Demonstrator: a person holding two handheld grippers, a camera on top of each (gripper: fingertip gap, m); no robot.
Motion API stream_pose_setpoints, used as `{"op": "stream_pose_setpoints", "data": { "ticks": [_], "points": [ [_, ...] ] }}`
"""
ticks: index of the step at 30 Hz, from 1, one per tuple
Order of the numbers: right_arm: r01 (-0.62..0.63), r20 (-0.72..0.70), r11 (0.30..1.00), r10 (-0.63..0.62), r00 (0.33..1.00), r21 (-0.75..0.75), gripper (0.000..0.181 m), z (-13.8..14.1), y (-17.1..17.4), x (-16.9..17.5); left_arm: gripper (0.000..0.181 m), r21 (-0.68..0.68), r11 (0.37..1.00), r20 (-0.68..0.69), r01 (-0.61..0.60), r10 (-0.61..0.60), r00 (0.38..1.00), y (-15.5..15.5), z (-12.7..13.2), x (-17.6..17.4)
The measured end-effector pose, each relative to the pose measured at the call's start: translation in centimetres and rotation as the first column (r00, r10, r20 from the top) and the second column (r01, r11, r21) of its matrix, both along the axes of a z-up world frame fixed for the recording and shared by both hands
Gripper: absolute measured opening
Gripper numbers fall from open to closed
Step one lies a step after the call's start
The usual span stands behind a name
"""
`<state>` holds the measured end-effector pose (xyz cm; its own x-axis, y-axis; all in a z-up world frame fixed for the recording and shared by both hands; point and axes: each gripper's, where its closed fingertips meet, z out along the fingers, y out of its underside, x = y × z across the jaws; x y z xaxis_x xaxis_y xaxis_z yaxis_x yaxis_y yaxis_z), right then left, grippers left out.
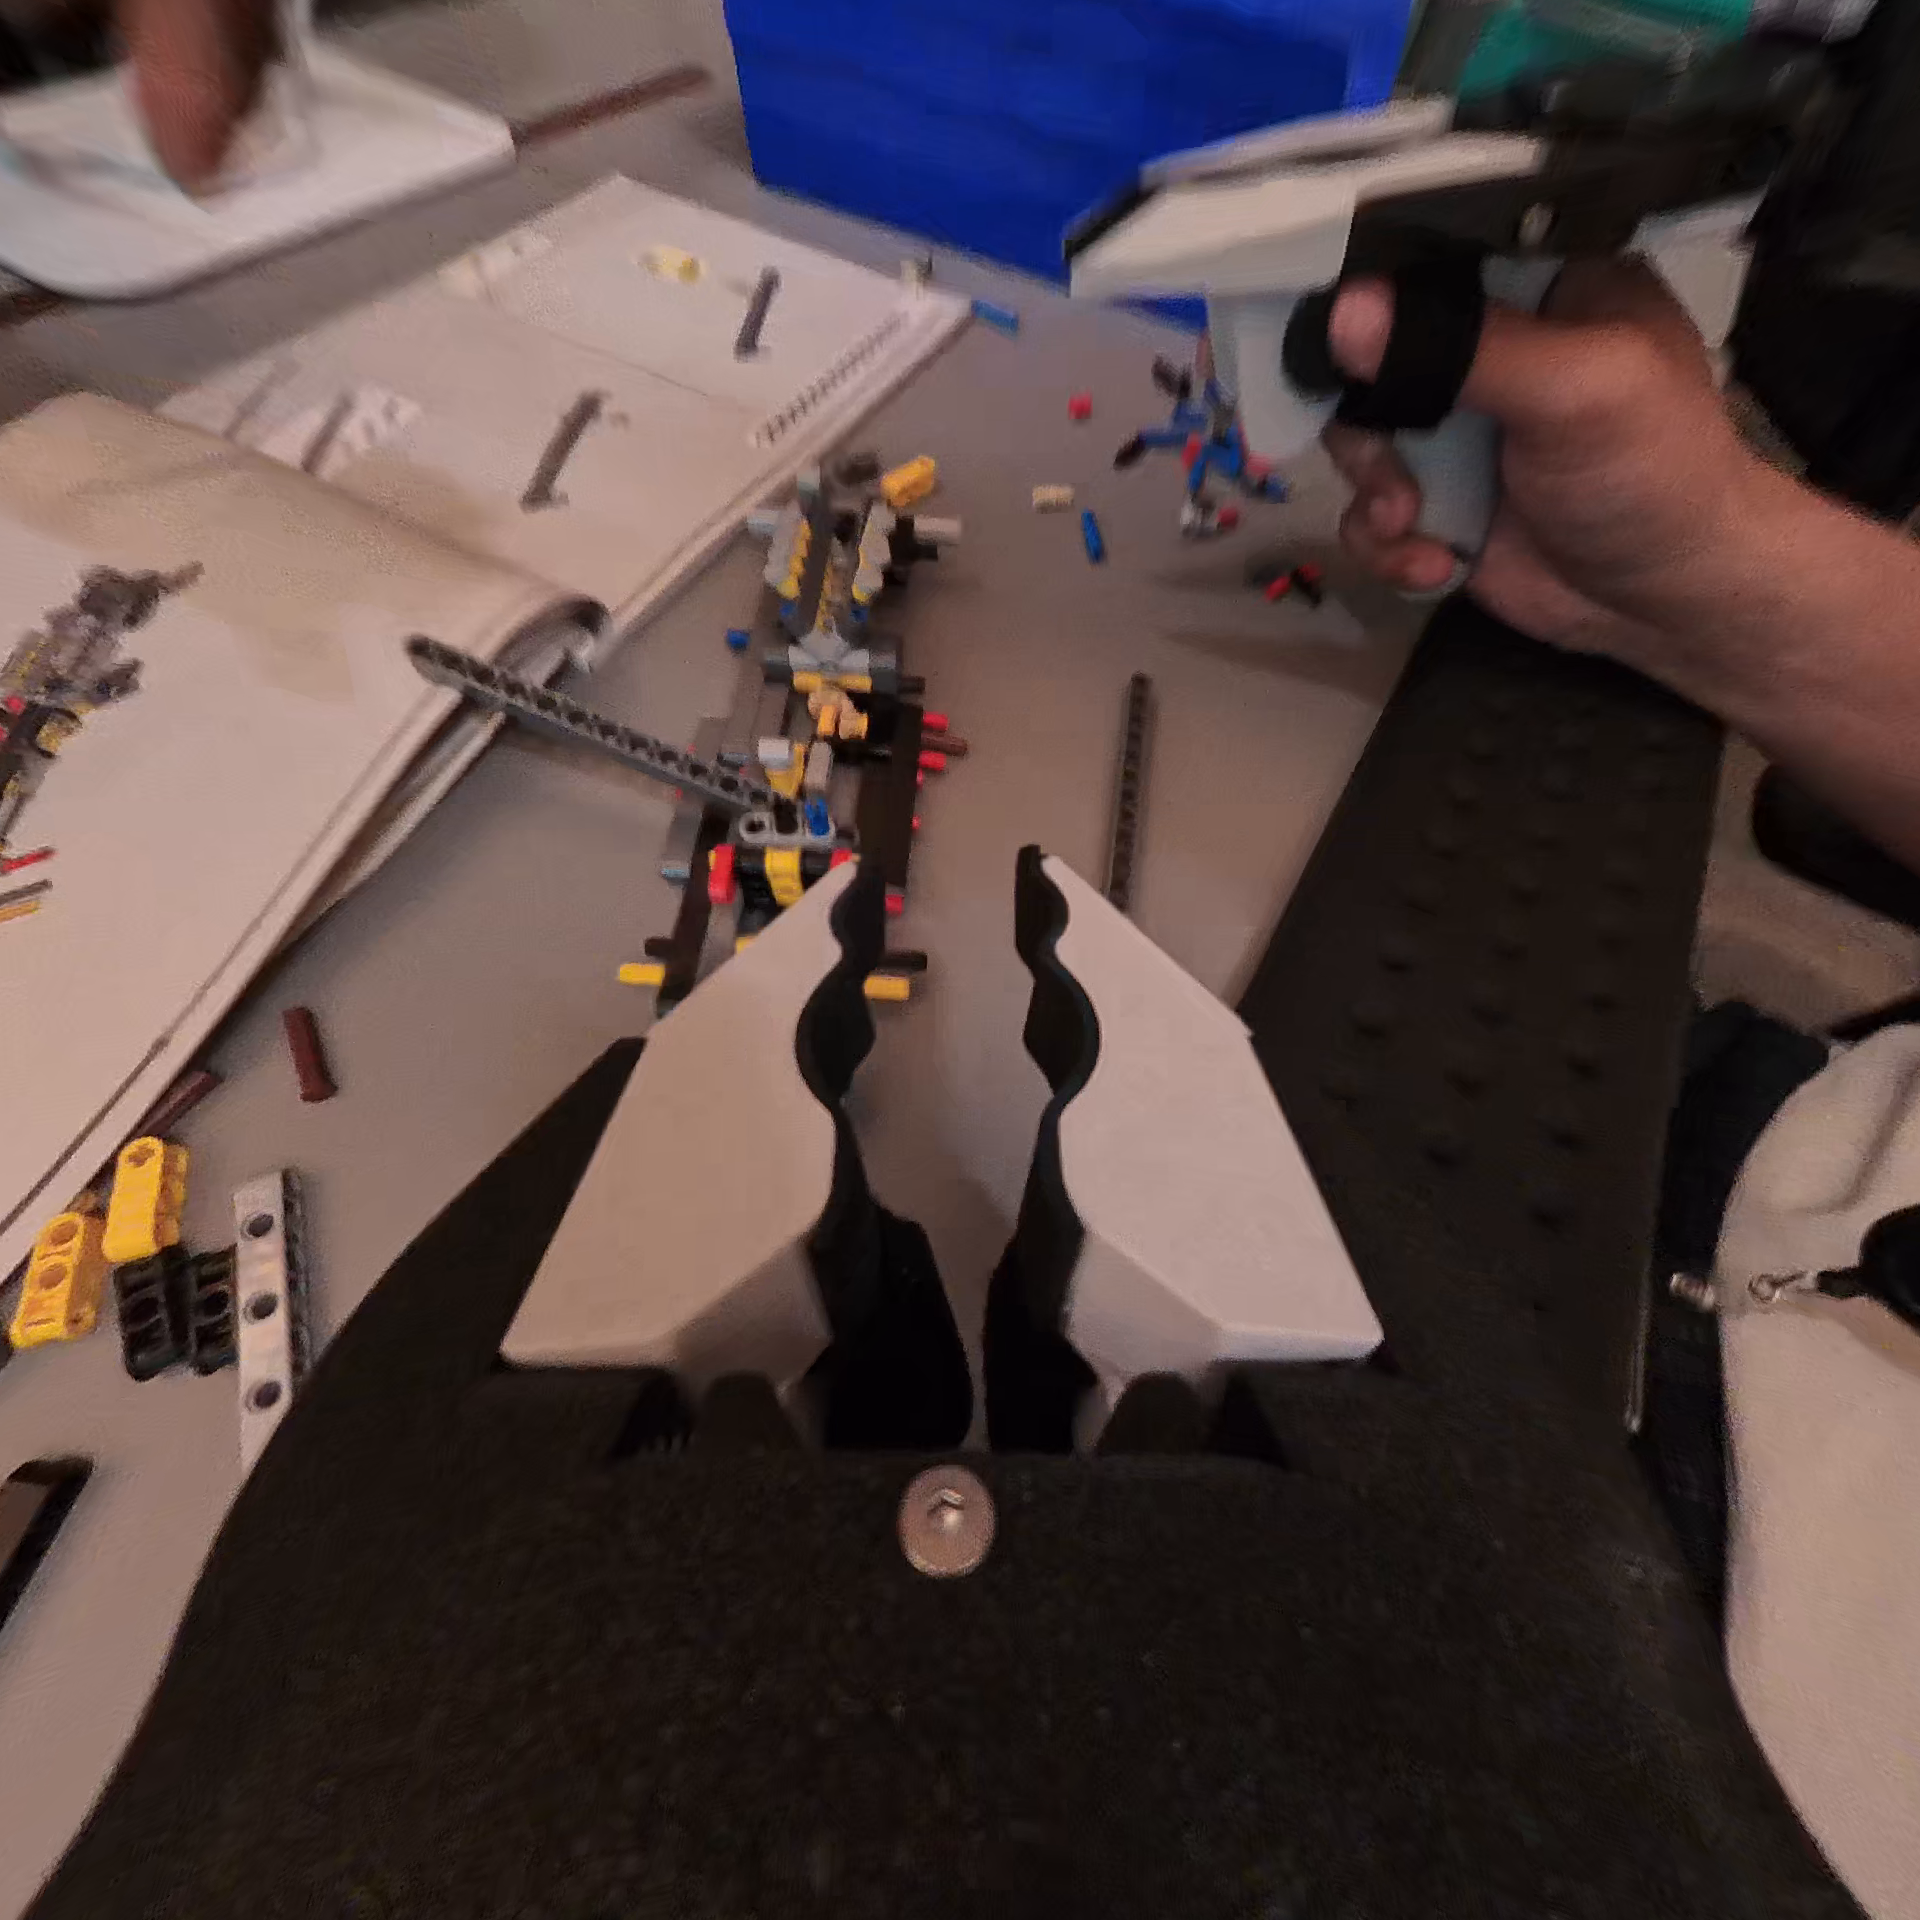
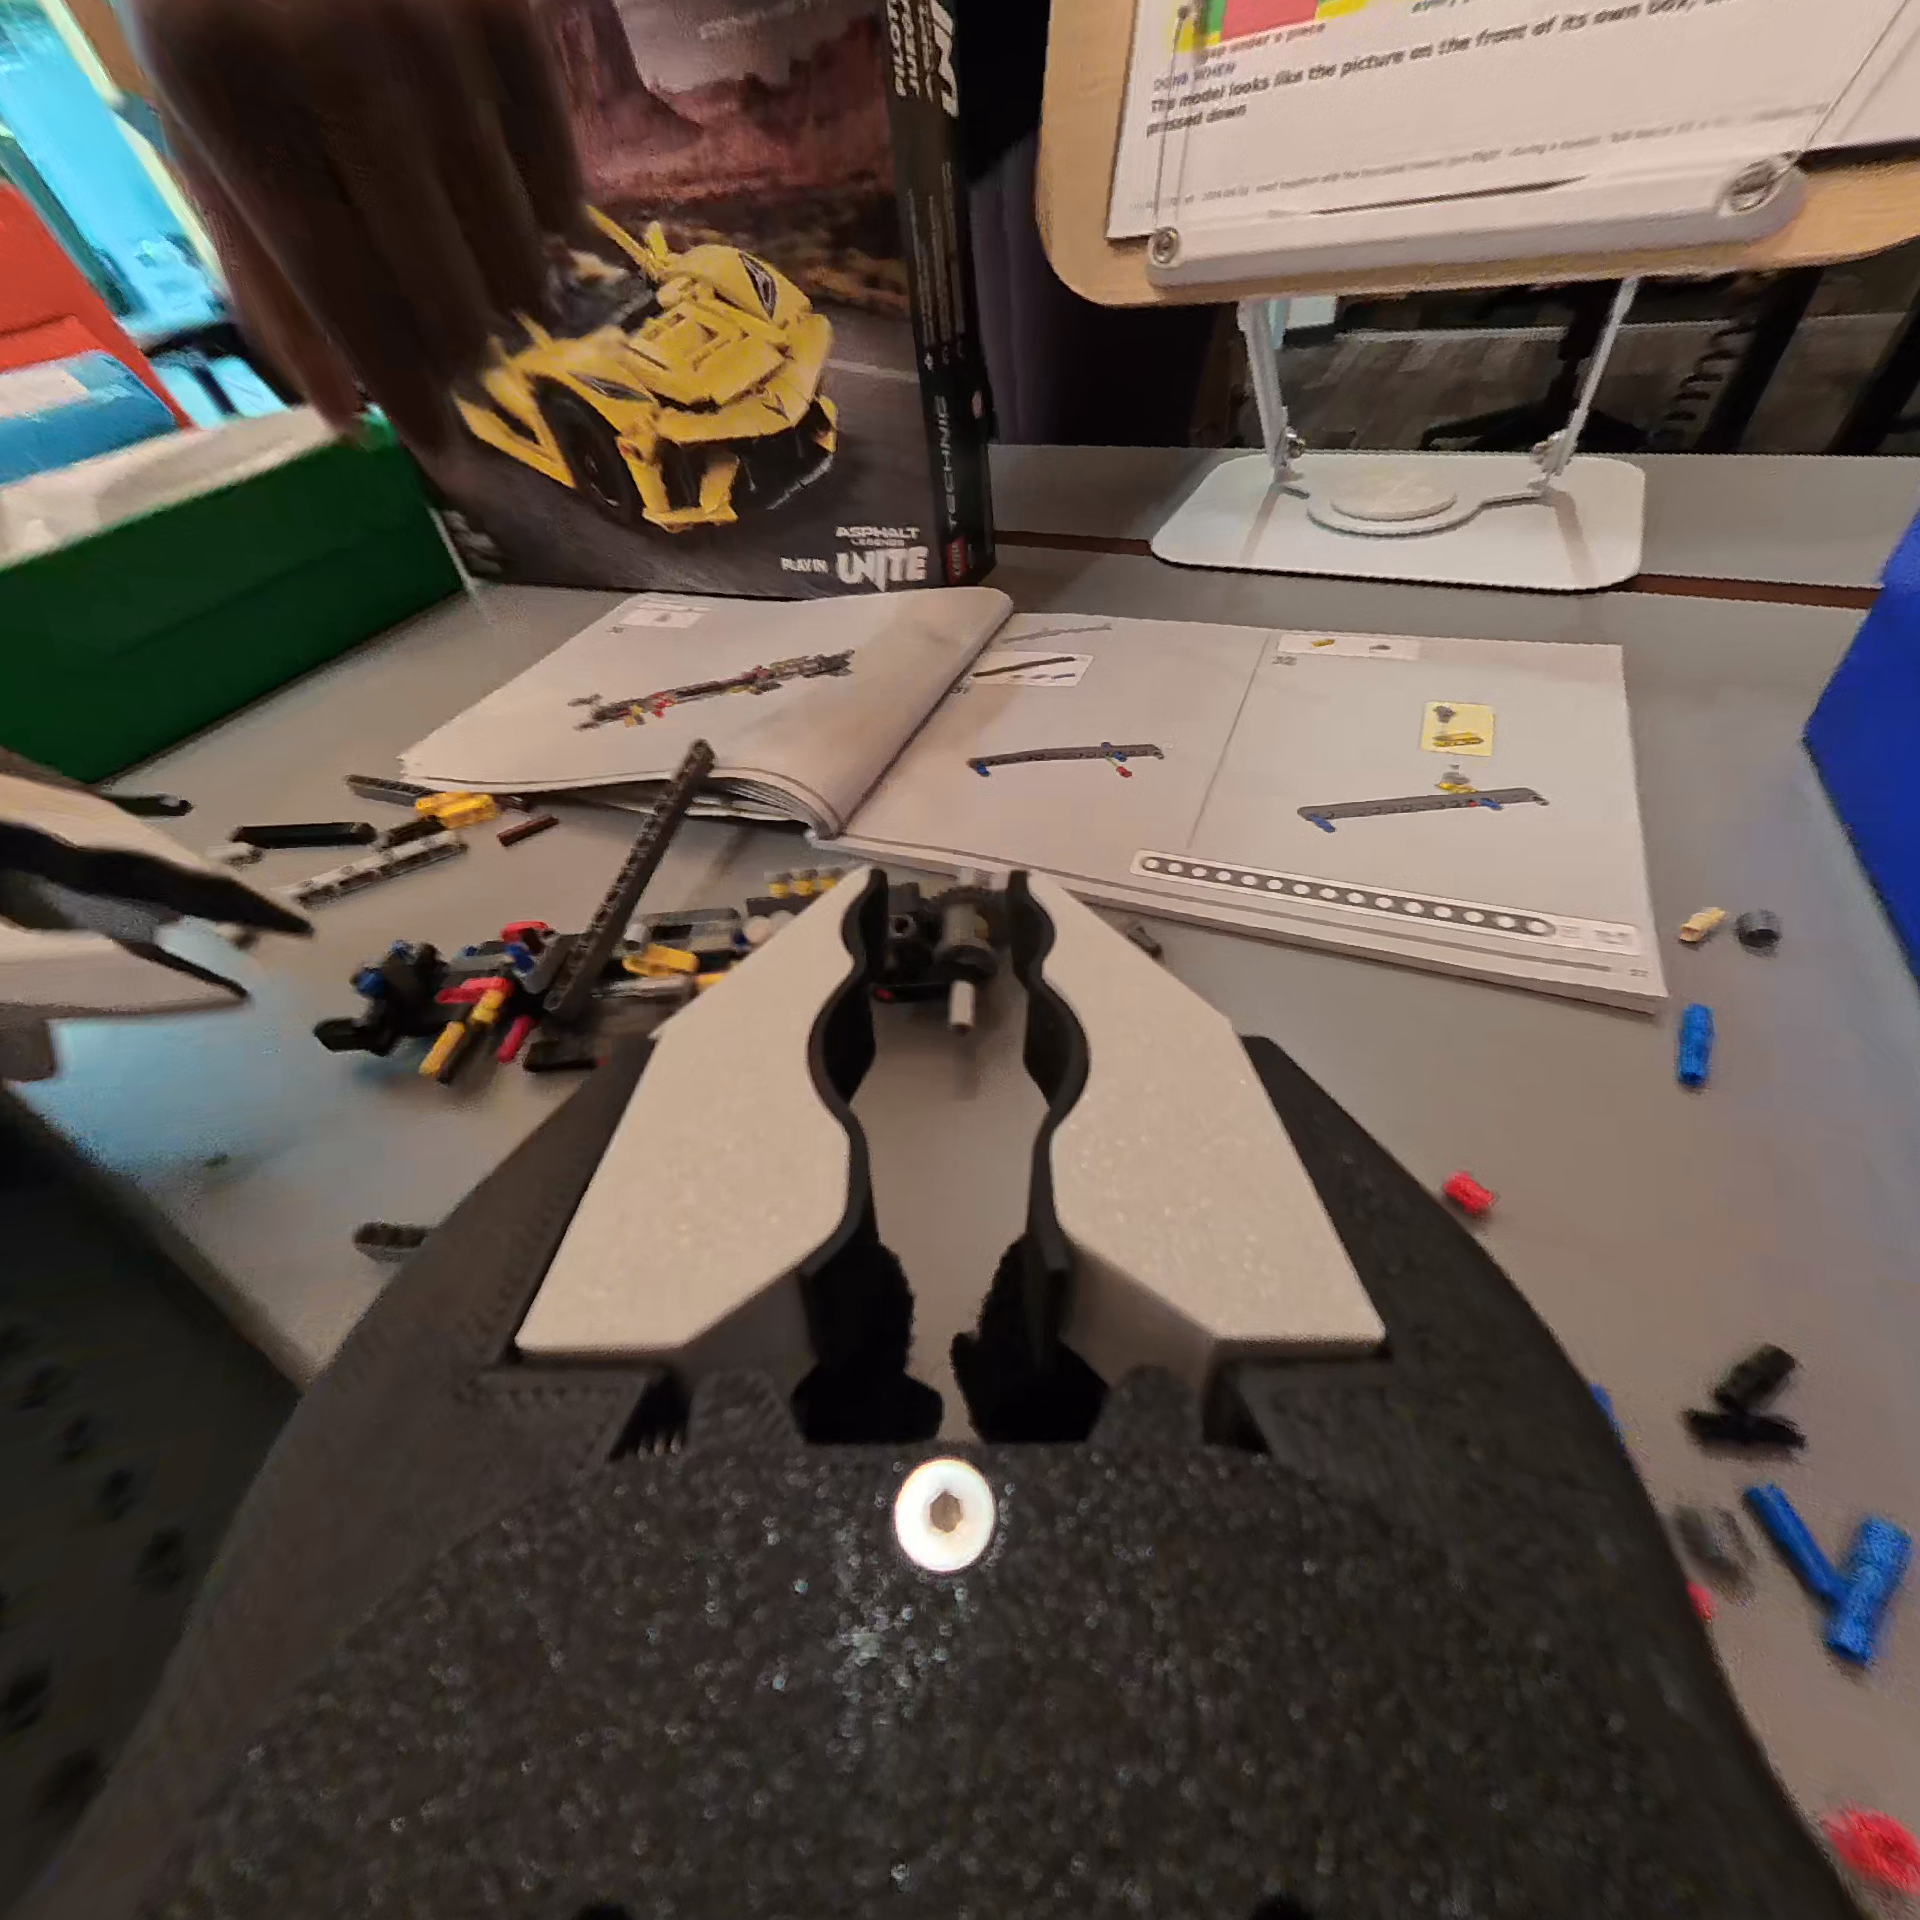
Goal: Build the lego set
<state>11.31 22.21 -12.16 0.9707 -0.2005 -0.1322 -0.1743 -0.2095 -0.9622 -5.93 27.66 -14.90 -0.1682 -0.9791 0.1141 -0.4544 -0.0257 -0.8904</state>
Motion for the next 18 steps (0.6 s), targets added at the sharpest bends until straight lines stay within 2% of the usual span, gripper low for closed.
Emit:
{"op": "stream_pose_setpoints", "data": {
  "ticks": [2, 6, 9, 12, 14, 18],
  "points": [
    [0.057, 0.075, 0.997, -0.052, 0.996, -0.061, 0.022, -0.3, -1.3, 1.0, 0.019, -0.037, 0.999, 0.075, -0.017, 0.020, 0.997, 0.4, 1.1, -0.2],
    [0.192, 0.190, 0.969, -0.161, 0.969, -0.158, 0.020, -0.4, -5.9, 3.6, 0.020, -0.121, 0.993, 0.118, 0.011, 0.003, 0.993, 0.5, 1.8, -0.6],
    [0.233, 0.163, 0.934, -0.194, 0.967, -0.272, 0.024, -1.8, -9.8, 5.4, 0.020, -0.123, 0.992, 0.119, 0.007, 0.008, 0.993, 0.6, 1.7, -0.6],
    [0.158, 0.057, 0.922, -0.147, 0.987, -0.354, 0.026, -3.7, -11.5, 4.8, 0.020, -0.113, 0.993, 0.099, 0.013, -0.002, 0.995, 0.4, 1.4, -0.5],
    [0.042, -0.026, 0.938, -0.054, 0.998, -0.344, 0.029, -4.3, -10.1, 2.8, 0.020, -0.106, 0.994, 0.082, 0.017, -0.008, 0.997, 0.3, 1.1, -0.4],
    [-0.091, -0.023, 0.895, 0.090, 0.996, -0.437, 0.035, -6.1, -6.3, 0.7, 0.020, -0.078, 0.997, 0.047, 0.027, -0.023, 0.999, -0.1, 0.5, -0.3]
  ]
}}
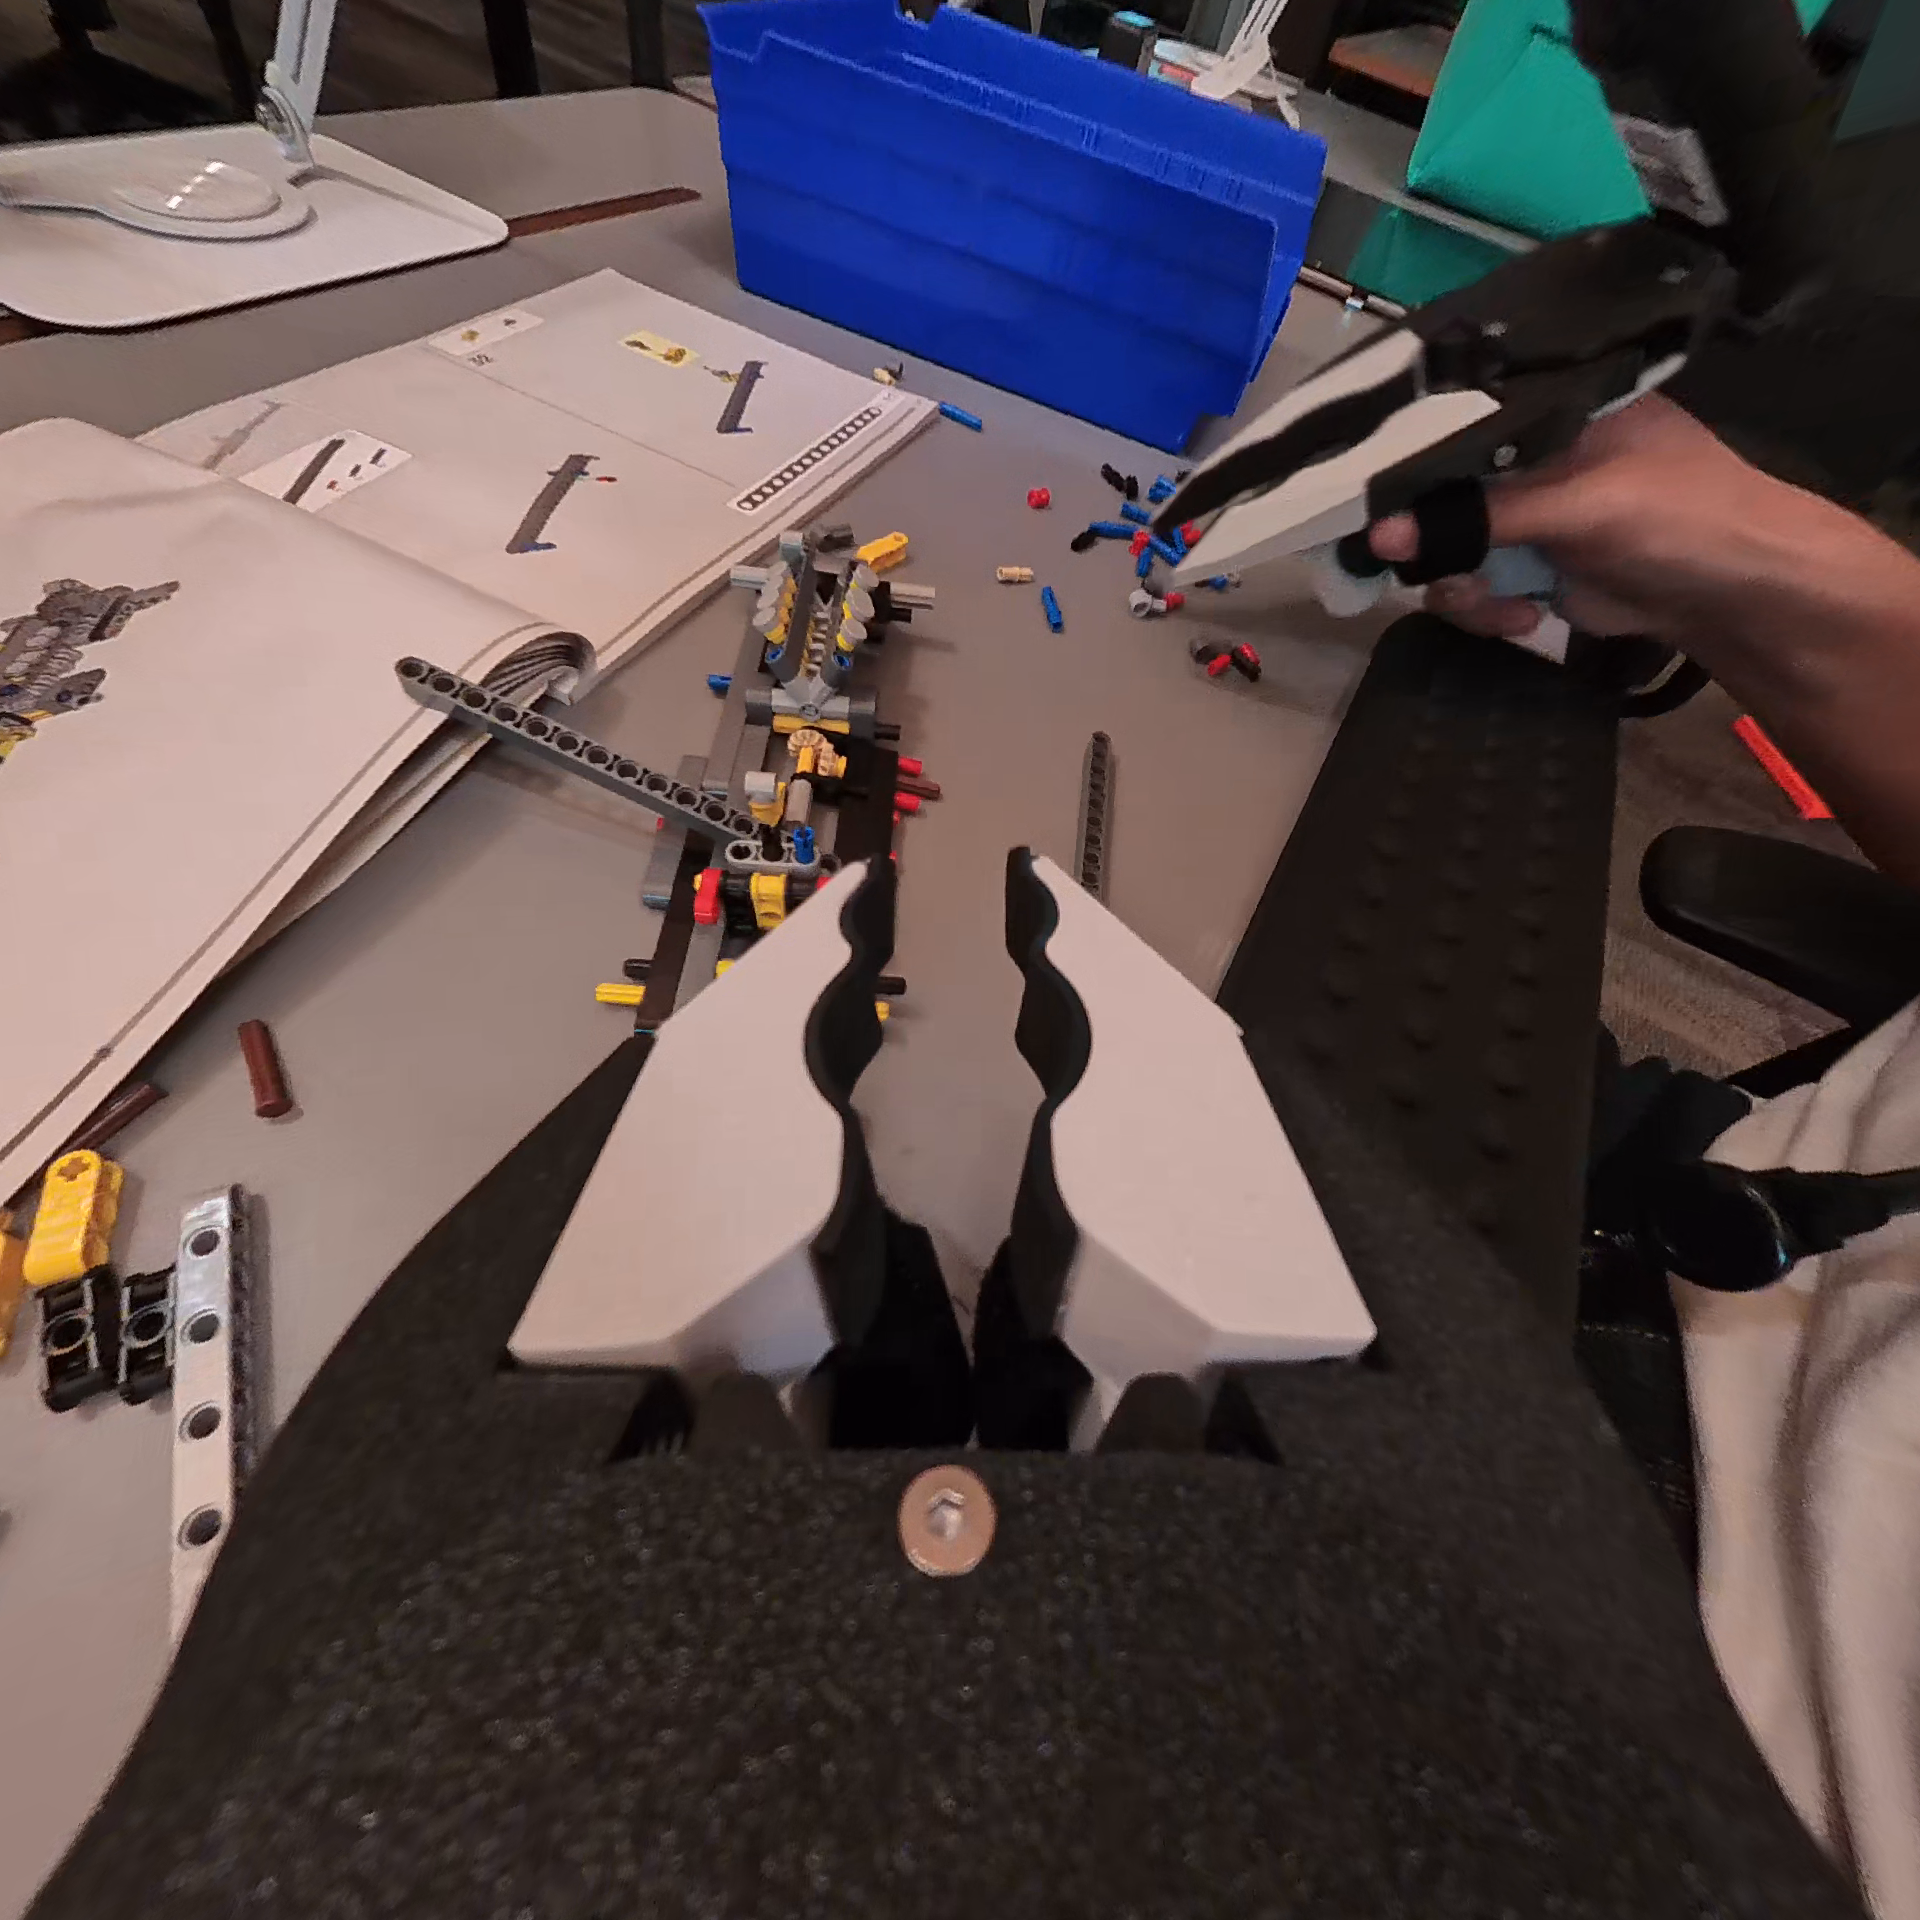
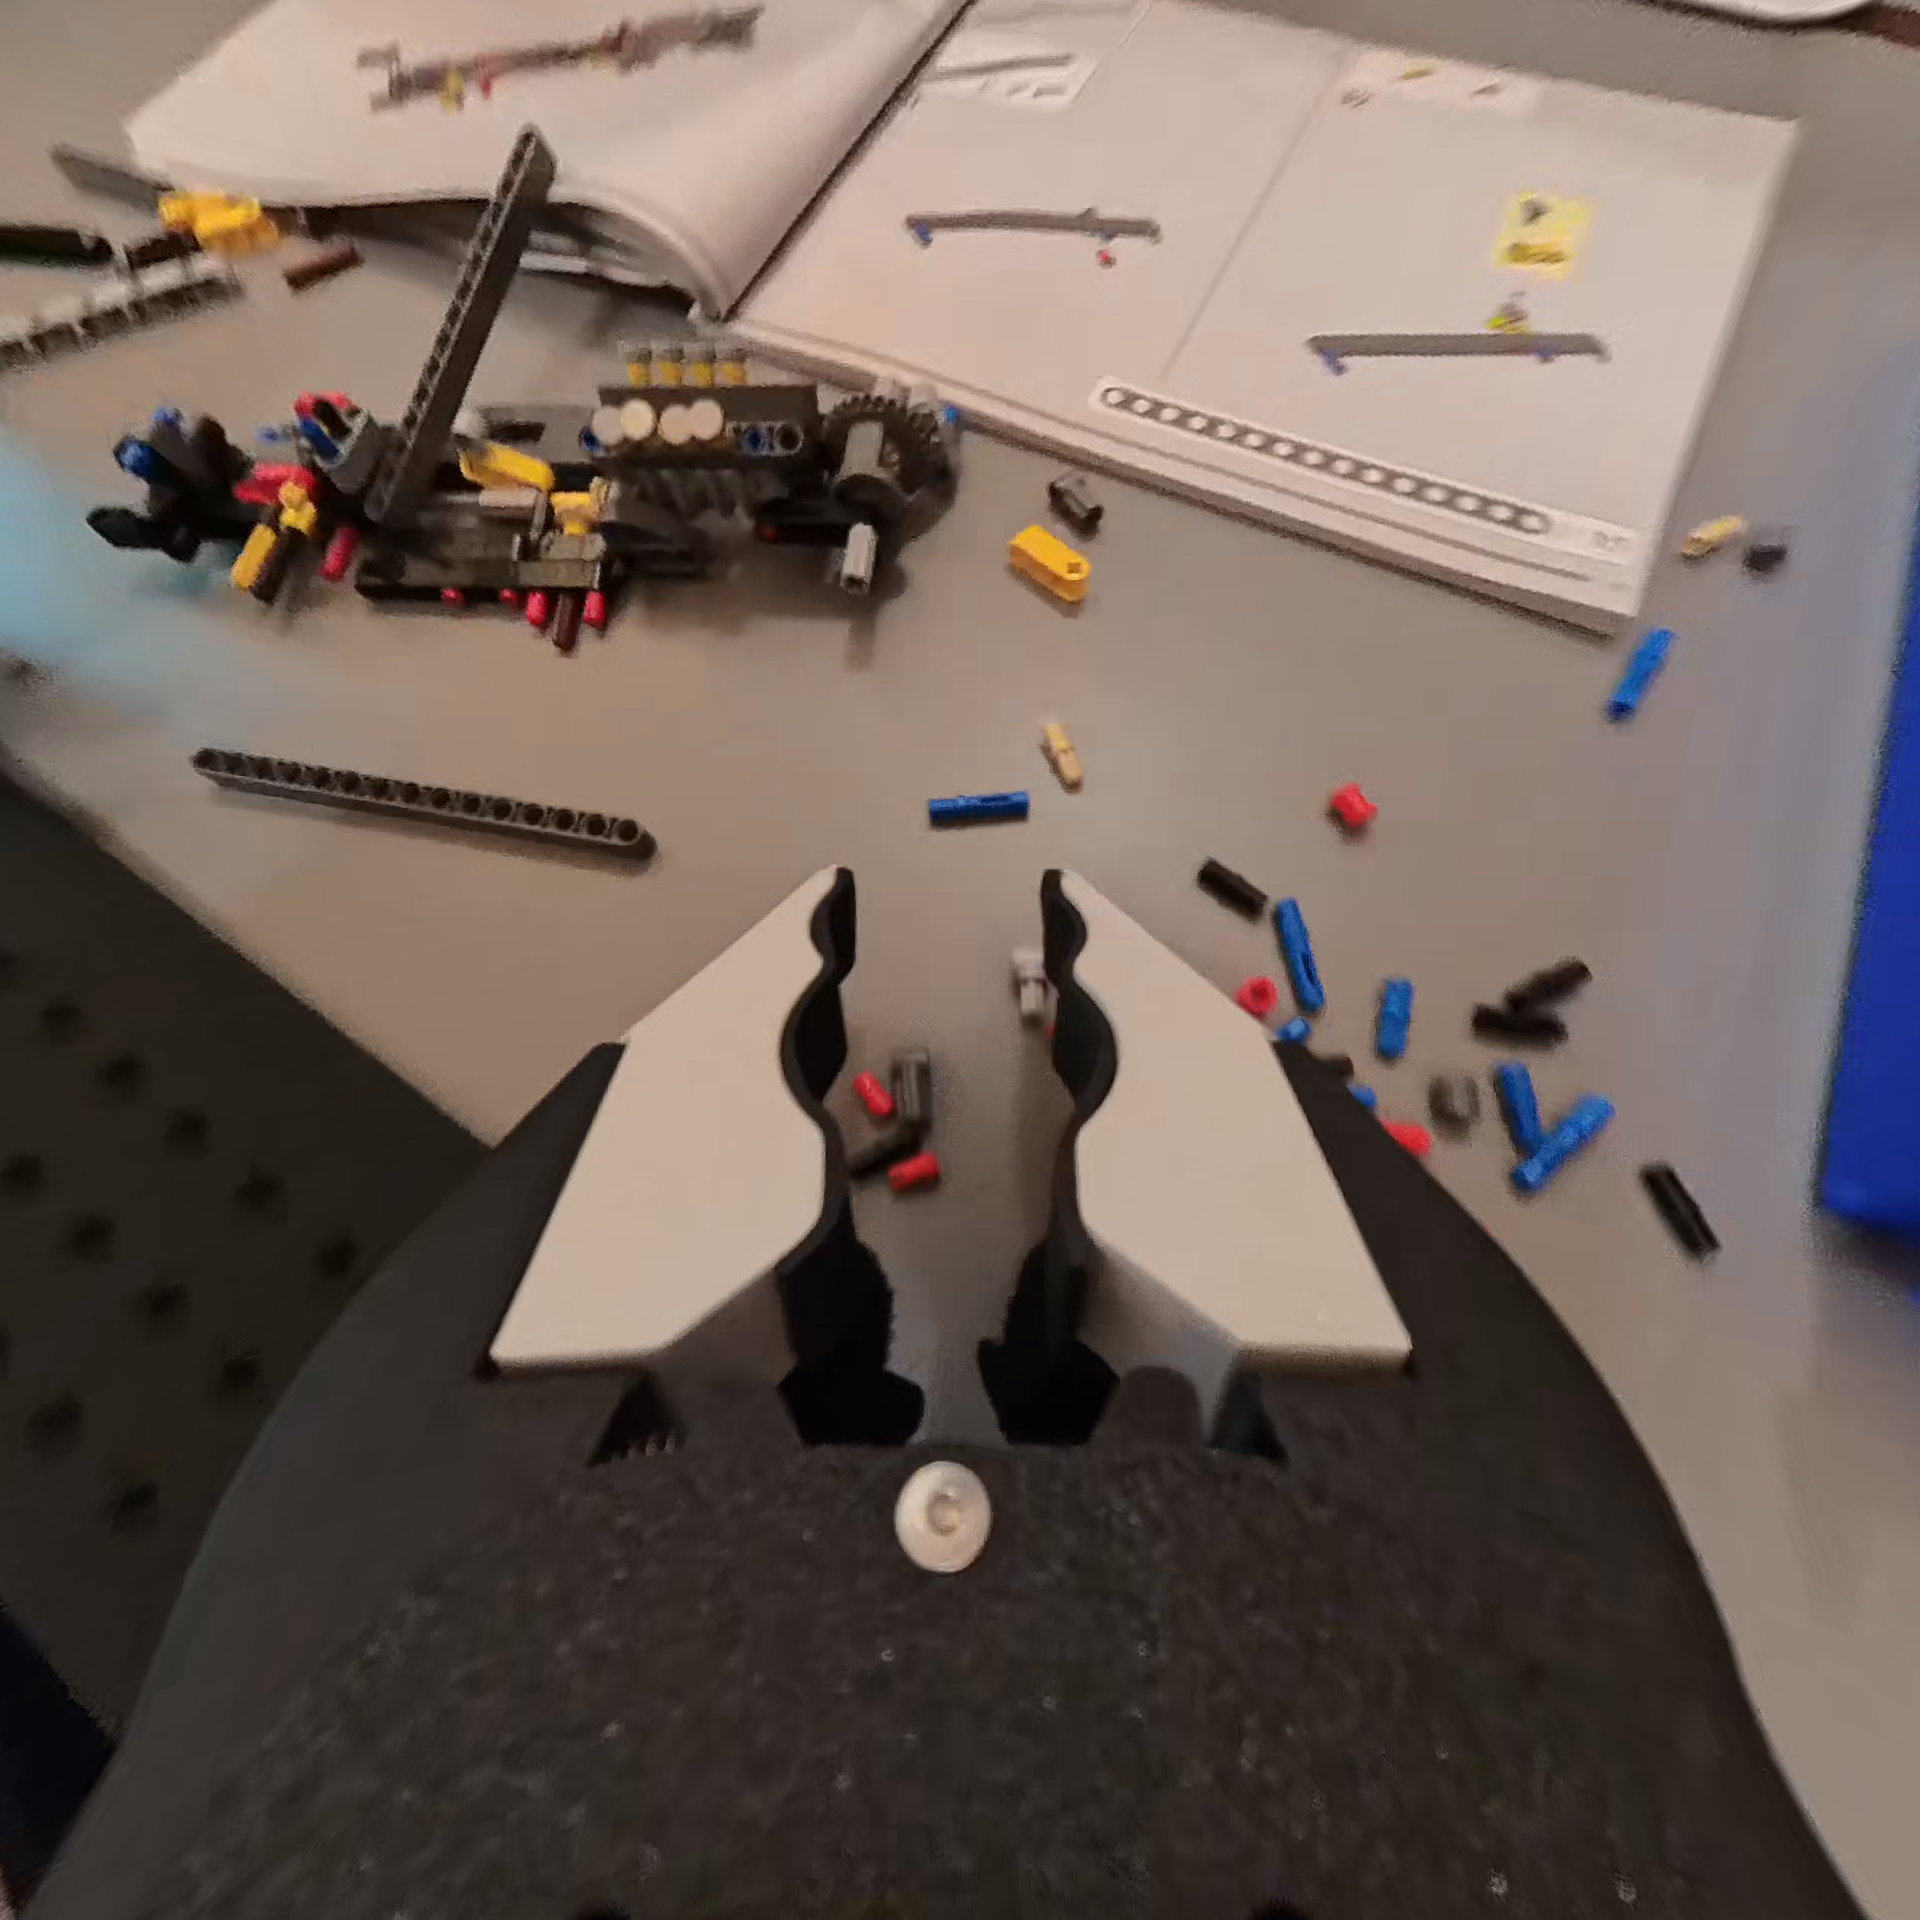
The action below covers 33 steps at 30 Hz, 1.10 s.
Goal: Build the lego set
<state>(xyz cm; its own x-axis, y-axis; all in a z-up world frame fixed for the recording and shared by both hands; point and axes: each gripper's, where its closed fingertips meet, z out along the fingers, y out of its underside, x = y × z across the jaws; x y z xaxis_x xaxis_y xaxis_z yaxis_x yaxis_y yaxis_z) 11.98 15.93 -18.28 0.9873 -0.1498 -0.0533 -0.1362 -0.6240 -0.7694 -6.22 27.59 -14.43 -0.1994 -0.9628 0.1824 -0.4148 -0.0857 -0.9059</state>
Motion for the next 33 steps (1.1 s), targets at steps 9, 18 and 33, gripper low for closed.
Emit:
{"op": "stream_pose_setpoints", "data": {
  "ticks": [9, 18, 33],
  "points": [
    [-0.090, 0.012, 0.987, 0.092, 0.996, -0.136, 0.041, -3.0, 2.5, 0.7, 0.020, 0.000, 1.000, 0.000, 0.009, -0.009, 1.000, -0.1, 0.0, -0.1],
    [-0.099, 0.032, 0.989, 0.103, 0.994, -0.112, 0.029, -3.0, 3.1, 1.0, 0.021, -0.051, 0.998, -0.011, 0.029, -0.029, 1.000, -0.2, -0.1, 0.0],
    [-0.316, -0.035, 0.947, 0.314, 0.949, -0.064, 0.023, -1.1, 3.2, -6.3, 0.021, -0.028, 0.999, 0.004, 0.043, -0.043, 0.999, -0.5, 0.1, -0.2]
  ]
}}
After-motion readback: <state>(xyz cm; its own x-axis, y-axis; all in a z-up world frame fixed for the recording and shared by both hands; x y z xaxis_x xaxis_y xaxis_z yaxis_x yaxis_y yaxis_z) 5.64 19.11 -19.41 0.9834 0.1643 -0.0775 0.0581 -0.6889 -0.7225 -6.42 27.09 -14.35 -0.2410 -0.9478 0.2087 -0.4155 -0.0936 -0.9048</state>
